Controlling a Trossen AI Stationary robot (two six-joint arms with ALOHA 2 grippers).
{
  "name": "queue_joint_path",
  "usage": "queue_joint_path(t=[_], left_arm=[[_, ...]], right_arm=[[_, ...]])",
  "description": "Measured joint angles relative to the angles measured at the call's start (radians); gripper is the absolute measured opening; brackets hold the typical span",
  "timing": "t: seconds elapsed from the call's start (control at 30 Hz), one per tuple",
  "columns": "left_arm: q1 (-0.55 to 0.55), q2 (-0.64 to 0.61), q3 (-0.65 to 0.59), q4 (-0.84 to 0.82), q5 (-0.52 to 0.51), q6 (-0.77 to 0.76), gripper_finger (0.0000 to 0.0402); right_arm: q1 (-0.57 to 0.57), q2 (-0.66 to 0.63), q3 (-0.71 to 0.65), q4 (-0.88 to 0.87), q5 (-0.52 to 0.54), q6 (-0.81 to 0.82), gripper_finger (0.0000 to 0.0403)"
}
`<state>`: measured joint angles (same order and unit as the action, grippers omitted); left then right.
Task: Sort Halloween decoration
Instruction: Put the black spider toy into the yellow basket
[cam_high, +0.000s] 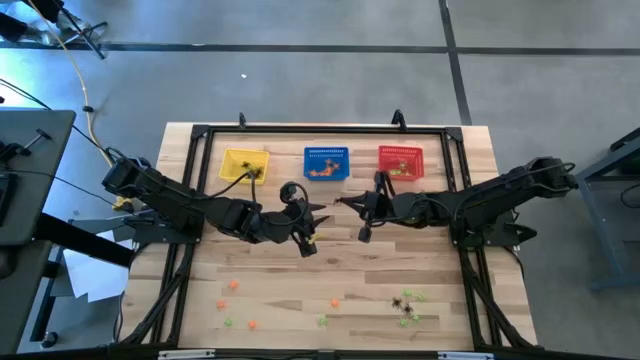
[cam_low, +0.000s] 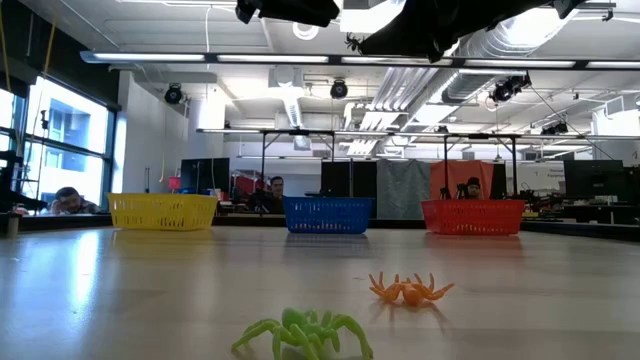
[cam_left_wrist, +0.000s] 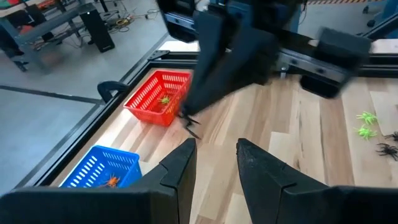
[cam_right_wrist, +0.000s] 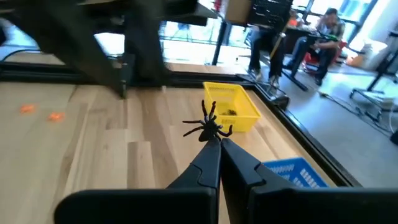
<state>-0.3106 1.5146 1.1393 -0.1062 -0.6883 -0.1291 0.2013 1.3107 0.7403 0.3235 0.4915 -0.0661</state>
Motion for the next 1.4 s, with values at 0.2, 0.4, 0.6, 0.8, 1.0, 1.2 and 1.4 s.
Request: queue_joint_path(t=[0.2, 0.4, 0.6, 0.8, 1.0, 1.2, 1.4], left_arm=[[0.022, 0.000, 0.000, 0.000, 0.007, 0.000, 0.0102], [0.041, 0.000, 0.000, 0.007, 0.024, 0.000, 0.0102], [0.063, 0.000, 0.000, 0.048, 0.103, 0.000, 0.0102], [0.091, 0.000, 0.000, 0.052, 0.118, 0.000, 0.0101], [0.116, 0.023, 0.001, 0.056, 0.192, -0.017, 0.0053], [0.121, 0.028, 0.000, 0.055, 0.190, -0.024, 0.0003], [0.120, 0.025, 0.000, 0.052, 0.208, -0.012, 0.0000]], right_arm=[[0.004, 0.032, 0.000, 0.060, -0.014, -0.048, 0.0000], [0.004, 0.032, 0.000, 0.099, -0.029, -0.086, 0.0000], [0.004, 0.032, 0.001, 0.136, -0.043, -0.126, 0.0000], [0.004, 0.032, 0.001, 0.157, -0.077, -0.126, 0.0000], [0.004, 0.032, 0.001, 0.160, -0.079, -0.143, 0.0000], [0.004, 0.032, 0.001, 0.156, -0.080, -0.134, 0.0000], [0.004, 0.032, 0.001, 0.151, -0.080, -0.134, 0.0000]])
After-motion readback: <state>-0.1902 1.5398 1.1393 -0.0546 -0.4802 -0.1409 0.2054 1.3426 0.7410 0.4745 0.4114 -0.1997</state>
